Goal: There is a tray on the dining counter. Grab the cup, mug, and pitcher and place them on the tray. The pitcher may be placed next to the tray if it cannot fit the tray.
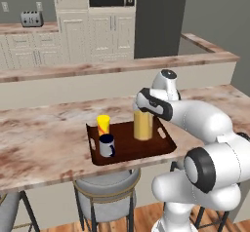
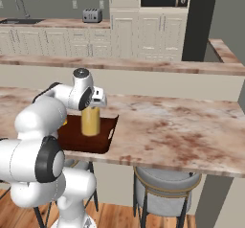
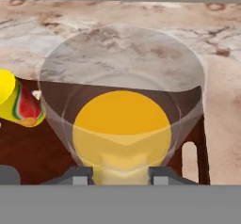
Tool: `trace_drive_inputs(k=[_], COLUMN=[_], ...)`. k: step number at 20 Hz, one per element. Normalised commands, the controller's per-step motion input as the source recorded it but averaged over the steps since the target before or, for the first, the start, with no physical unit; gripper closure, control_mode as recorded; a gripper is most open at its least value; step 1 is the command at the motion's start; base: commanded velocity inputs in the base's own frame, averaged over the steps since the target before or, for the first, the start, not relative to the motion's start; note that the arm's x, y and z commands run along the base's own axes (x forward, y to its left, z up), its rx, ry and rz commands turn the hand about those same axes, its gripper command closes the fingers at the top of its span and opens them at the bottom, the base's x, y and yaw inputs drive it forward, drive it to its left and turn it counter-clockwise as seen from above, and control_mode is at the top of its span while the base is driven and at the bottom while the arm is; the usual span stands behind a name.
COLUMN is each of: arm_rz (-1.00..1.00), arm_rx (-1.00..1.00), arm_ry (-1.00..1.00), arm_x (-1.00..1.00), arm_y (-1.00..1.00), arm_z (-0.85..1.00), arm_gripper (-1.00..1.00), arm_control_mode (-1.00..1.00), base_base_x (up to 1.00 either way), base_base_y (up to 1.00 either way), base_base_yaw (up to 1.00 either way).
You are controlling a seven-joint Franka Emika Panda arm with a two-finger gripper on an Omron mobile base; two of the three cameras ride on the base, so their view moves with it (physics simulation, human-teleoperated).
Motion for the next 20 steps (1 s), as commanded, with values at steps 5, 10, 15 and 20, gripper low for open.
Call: trace_drive_inputs(k=[5,10,15,20], arm_rz=[0.00,0.00,0.00,0.00], arm_rx=[0.00,0.00,0.00,-0.01], arm_ry=[0.00,0.00,-0.05,-0.04], arm_x=[0.00,0.00,-0.09,-0.32], arm_y=[0.00,0.00,0.00,-0.01], arm_z=[0.00,0.00,0.00,-0.15], arm_gripper=[-1.00,-1.00,-1.00,-1.00], arm_control_mode=[-1.00,-1.00,-1.00,-1.00], base_base_x=[0.00,0.00,0.00,0.00], base_base_y=[0.00,0.00,0.00,0.00], base_base_yaw=[0.00,0.00,0.00,0.00])
